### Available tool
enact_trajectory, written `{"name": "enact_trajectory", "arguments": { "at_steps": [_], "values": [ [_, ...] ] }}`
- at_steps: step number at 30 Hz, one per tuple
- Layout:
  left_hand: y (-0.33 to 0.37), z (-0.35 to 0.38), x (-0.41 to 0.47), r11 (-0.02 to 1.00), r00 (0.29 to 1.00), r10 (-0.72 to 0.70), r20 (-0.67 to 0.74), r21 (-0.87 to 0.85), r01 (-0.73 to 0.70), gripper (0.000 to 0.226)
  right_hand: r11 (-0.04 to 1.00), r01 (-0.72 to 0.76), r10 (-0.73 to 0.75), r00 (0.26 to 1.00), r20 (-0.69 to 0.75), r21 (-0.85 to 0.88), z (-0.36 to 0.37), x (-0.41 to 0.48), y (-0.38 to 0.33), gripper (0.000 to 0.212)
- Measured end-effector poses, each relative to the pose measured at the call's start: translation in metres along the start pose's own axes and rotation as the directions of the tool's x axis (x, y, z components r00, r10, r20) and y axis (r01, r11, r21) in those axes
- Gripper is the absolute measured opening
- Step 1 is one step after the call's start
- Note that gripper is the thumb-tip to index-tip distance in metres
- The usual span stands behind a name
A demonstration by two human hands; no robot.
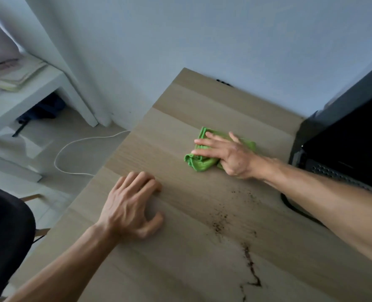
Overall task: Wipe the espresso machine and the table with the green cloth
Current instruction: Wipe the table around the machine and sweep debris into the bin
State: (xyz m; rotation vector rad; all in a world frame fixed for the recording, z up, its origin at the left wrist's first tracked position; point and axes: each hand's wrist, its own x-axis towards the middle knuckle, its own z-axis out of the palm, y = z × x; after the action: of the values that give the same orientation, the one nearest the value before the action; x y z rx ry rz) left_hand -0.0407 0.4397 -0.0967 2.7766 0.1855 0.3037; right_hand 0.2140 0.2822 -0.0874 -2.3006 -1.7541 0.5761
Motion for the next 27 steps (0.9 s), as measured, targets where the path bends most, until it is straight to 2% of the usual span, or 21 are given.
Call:
{"name": "enact_trajectory", "arguments": {
  "at_steps": [2, 5, 8, 10, 13, 16, 18, 20, 23, 27],
  "values": [
    [0.002, -0.001, 0.001, 1.000, 1.000, -0.004, 0.010, 0.001, 0.004, 0.042, 0.986, -0.164, 0.165, 0.982, -0.097, 0.015, 0.008, -0.033, 0.003, 0.079],
    [0.004, -0.003, 0.002, 1.000, 1.000, -0.009, 0.027, -0.002, 0.009, 0.041, 0.924, -0.374, 0.381, 0.914, -0.135, 0.075, 0.024, -0.068, -0.016, 0.081],
    [0.006, -0.006, 0.002, 1.000, 0.999, -0.018, 0.048, -0.006, 0.018, 0.041, 0.846, -0.520, 0.533, 0.833, -0.150, 0.119, 0.038, -0.078, -0.040, 0.081],
    [0.007, -0.007, 0.002, 1.000, 0.998, -0.018, 0.058, -0.011, 0.019, 0.041, 0.817, -0.558, 0.575, 0.806, -0.141, 0.144, 0.042, -0.072, -0.053, 0.083],
    [0.008, -0.008, 0.000, 1.000, 0.998, -0.021, 0.063, -0.015, 0.022, 0.041, 0.879, -0.462, 0.474, 0.873, -0.114, 0.120, 0.046, -0.050, -0.072, 0.085],
    [0.009, -0.009, -0.002, 0.998, 0.997, -0.055, 0.062, -0.011, 0.056, 0.041, 0.971, -0.232, 0.234, 0.972, -0.032, 0.065, 0.047, -0.038, -0.082, 0.089],
    [0.012, -0.009, -0.008, 0.996, 0.995, -0.085, 0.053, -0.008, 0.085, 0.042, 0.996, -0.076, 0.074, 0.996, 0.045, 0.043, 0.043, -0.037, -0.076, 0.090],
    [0.018, -0.007, -0.018, 0.996, 0.995, -0.095, 0.042, 0.006, 0.094, 0.042, 0.999, 0.015, -0.019, 0.992, 0.127, 0.038, 0.033, -0.040, -0.062, 0.091],
    [0.025, -0.006, -0.029, 0.993, 0.994, -0.111, 0.022, 0.033, 0.111, 0.042, 0.999, 0.010, -0.016, 0.990, 0.138, 0.047, 0.023, -0.056, -0.039, 0.088],
    [0.026, -0.005, -0.027, 0.989, 0.991, -0.135, 0.006, 0.057, 0.135, 0.042, 0.990, -0.130, 0.131, 0.991, -0.024, 0.052, 0.034, -0.097, -0.028, 0.083]
  ]
}}
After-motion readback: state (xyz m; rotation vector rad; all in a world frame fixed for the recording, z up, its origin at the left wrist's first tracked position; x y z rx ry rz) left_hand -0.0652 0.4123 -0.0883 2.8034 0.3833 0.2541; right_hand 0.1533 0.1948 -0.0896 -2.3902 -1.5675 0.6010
